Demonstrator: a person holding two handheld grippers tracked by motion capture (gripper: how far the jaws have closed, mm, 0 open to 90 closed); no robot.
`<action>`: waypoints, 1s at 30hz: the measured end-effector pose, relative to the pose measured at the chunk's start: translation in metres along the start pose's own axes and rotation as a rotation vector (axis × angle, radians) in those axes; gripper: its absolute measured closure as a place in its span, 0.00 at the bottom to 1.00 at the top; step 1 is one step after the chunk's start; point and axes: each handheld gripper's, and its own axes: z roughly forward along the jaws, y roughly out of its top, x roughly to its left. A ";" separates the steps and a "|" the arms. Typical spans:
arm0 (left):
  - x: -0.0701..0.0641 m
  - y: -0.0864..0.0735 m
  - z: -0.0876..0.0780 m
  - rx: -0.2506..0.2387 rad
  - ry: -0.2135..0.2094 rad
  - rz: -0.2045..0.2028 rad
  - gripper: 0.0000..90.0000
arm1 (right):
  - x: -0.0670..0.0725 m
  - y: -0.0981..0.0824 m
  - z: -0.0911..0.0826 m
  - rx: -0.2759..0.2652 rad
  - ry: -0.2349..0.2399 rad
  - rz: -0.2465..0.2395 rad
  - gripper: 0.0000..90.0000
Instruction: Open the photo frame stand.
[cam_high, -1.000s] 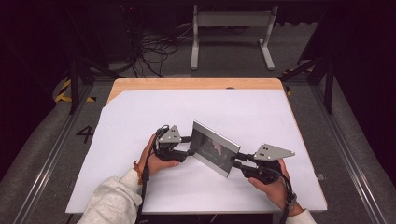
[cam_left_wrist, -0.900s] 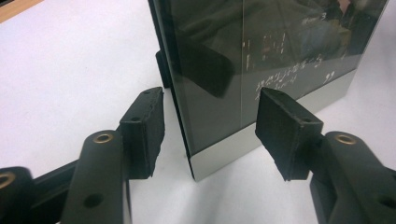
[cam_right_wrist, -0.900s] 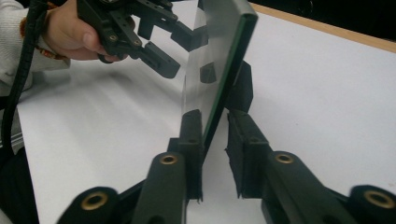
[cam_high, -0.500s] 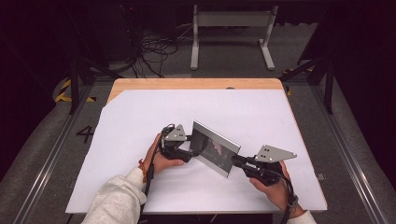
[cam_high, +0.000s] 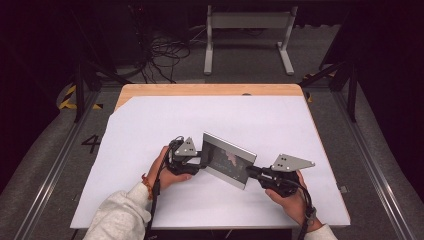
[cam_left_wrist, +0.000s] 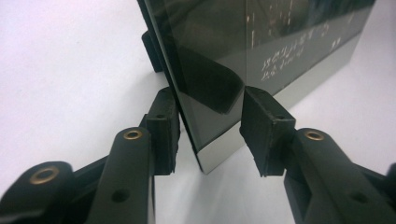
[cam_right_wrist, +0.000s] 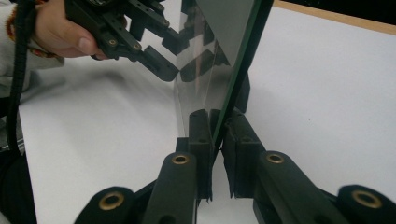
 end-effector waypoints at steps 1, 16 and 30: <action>-0.002 -0.001 -0.001 0.002 0.003 -0.001 0.67 | 0.001 -0.001 0.002 0.009 -0.006 -0.008 0.91; -0.006 -0.009 -0.009 0.013 0.012 -0.002 0.76 | 0.004 -0.011 0.015 0.085 -0.029 -0.037 0.88; -0.018 -0.016 -0.016 0.016 0.018 -0.005 0.75 | 0.002 -0.012 0.021 0.074 -0.066 -0.045 0.84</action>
